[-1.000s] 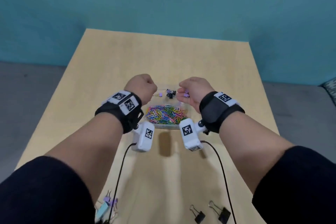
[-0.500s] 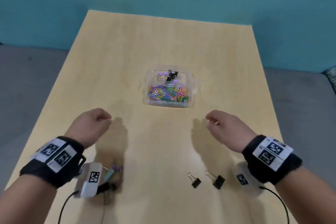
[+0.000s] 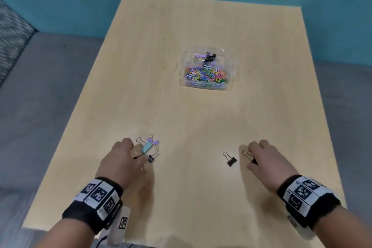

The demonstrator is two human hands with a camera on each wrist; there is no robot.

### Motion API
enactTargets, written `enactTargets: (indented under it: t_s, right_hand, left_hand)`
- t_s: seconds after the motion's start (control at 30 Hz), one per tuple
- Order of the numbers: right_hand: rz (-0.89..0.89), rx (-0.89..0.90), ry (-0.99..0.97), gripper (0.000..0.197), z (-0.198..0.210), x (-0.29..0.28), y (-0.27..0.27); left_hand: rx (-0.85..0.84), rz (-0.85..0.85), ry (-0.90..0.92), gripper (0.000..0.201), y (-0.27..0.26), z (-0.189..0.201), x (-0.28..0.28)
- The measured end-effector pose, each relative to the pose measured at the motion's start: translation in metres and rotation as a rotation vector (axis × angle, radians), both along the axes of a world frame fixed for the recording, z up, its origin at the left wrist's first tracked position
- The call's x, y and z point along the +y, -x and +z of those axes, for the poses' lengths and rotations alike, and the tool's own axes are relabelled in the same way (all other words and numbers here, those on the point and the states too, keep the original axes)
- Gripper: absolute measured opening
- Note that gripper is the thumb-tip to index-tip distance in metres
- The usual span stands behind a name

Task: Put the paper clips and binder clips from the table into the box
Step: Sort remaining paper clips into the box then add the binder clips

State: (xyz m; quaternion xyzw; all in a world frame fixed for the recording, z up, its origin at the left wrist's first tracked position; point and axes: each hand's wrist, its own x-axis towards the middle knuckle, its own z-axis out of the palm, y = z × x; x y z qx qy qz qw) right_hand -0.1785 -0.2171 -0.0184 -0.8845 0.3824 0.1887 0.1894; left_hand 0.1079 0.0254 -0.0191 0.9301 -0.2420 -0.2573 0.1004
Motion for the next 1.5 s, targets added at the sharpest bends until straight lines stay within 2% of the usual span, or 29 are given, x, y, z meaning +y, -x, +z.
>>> enactTargets:
  t_s: [0.1,0.17,0.23,0.33,0.43,0.5,0.6,0.7,0.77,0.87,1.1,1.27,1.37,1.4,1.5]
  right_hand:
    - [-0.076,0.0,-0.01,0.023,0.002,0.002,0.0]
    - [-0.214,-0.076,-0.044,0.021,0.004,0.002,-0.002]
    - [-0.451,-0.242,-0.18,0.011,0.005,0.001,-0.005]
    - [-0.804,-0.486,-0.517,0.002,0.006,0.004,-0.011]
    - [-0.917,-0.536,-0.634,0.012,0.007,0.014,-0.017]
    - [-0.883,-0.53,-0.605,0.017,0.001,0.02,-0.02]
    - [-0.556,-0.318,-0.348,0.003,0.002,0.029,-0.022]
    - [-0.235,-0.099,-0.133,0.04,0.0,0.038,-0.027]
    - [-0.167,-0.051,-0.079,0.042,-0.003,0.04,-0.031]
    - [-0.152,-0.069,-0.086,0.032,-0.009,0.039,-0.032]
    - [-0.128,-0.042,-0.15,0.025,0.0,0.027,-0.04]
    - [-0.306,-0.117,-0.289,0.014,0.001,0.009,-0.044]
    - [-0.378,-0.194,-0.33,0.012,-0.003,-0.004,-0.047]
    - [-0.405,-0.218,-0.354,0.014,-0.005,-0.008,-0.047]
    - [-0.526,-0.293,-0.483,0.015,-0.012,-0.019,-0.048]
  left_hand:
    - [-0.019,-0.014,0.001,0.032,0.014,-0.003,0.002]
    - [-0.044,-0.046,0.006,0.027,0.016,-0.007,0.002]
    - [-0.037,-0.049,0.006,0.024,0.015,-0.01,0.001]
    - [-0.028,-0.027,0.02,0.021,0.013,-0.01,-0.002]
    - [-0.049,-0.064,0.0,0.019,0.014,-0.011,-0.003]
    - [-0.047,-0.087,-0.005,0.019,0.015,-0.012,-0.003]
    - [-0.021,-0.071,-0.004,0.015,0.013,-0.013,-0.003]
    - [-0.006,-0.063,-0.021,0.011,0.013,-0.014,-0.003]
    - [0.009,-0.066,-0.017,0.013,0.013,-0.014,-0.004]
    - [0.018,-0.087,-0.032,0.017,0.012,-0.014,-0.005]
    - [-0.021,-0.101,-0.082,0.016,0.014,-0.015,-0.009]
    - [-0.034,-0.035,0.059,0.022,0.01,-0.013,-0.007]
    - [-0.075,0.06,0.158,0.01,0.011,-0.005,0.008]
    - [-0.07,0.066,0.138,0.007,0.014,-0.002,0.015]
    - [0.032,-0.008,-0.028,0.029,0.03,-0.002,0.033]
